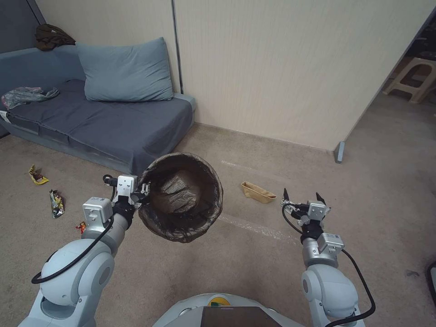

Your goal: Pick up the trash bin, then pick up the garbage from the floor and place it into the trash bin.

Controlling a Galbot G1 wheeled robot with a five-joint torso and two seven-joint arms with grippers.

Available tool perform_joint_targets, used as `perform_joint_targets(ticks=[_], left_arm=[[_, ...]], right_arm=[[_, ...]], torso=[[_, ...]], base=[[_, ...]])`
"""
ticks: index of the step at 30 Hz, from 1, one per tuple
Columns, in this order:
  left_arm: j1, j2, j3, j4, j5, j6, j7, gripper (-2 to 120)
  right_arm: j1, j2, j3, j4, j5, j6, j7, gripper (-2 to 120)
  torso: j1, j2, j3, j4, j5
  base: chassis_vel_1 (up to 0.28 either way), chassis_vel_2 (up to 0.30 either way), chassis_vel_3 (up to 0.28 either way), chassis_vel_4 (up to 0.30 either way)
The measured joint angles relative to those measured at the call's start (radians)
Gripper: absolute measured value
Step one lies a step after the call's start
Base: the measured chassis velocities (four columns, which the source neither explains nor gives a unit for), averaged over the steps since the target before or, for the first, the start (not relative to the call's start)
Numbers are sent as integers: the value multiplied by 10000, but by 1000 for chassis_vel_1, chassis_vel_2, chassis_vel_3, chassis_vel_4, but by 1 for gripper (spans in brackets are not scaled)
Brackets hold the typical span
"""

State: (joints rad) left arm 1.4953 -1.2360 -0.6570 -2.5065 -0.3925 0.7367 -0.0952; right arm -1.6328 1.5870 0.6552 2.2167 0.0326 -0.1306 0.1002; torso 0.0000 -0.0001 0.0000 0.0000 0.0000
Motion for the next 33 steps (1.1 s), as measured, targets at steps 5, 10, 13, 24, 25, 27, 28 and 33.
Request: perform_joint_targets(ticks=[5,10,13,24,25,27,28,33], left_arm=[[28,-30,-12,14,67,-2,10,0],[38,-53,0,34,124,-7,28,0],[32,-53,16,40,147,-10,27,0],[18,-29,25,53,163,-14,22,0],[18,-29,25,53,163,-14,22,0],[13,-29,25,57,177,-14,23,0],[13,-29,25,57,177,-14,23,0],[4,-14,18,59,187,-14,23,0]], right_arm=[[-5,10,23,3,0,96,-182,100],[0,-13,77,-11,12,177,-256,100],[1,-37,84,-22,20,186,-268,100],[33,-57,84,-118,27,227,-280,100],[33,-57,84,-118,27,227,-280,100],[44,-66,89,-128,27,230,-281,100],[44,-66,89,-128,27,230,-281,100],[44,-62,93,-151,26,230,-282,100]], torso=[[0,0,0,1,0],[0,0,0,0,0],[0,0,0,0,0],[0,0,1,0,0],[0,0,1,0,0],[0,0,0,1,0],[0,0,0,1,0],[0,0,0,0,0]], base=[[0,0,0,0],[0,0,0,0],[-45,52,67,-73],[-84,76,80,-89],[-48,85,81,-77],[-44,85,75,-62],[-39,85,70,-65],[-53,75,61,-70]])
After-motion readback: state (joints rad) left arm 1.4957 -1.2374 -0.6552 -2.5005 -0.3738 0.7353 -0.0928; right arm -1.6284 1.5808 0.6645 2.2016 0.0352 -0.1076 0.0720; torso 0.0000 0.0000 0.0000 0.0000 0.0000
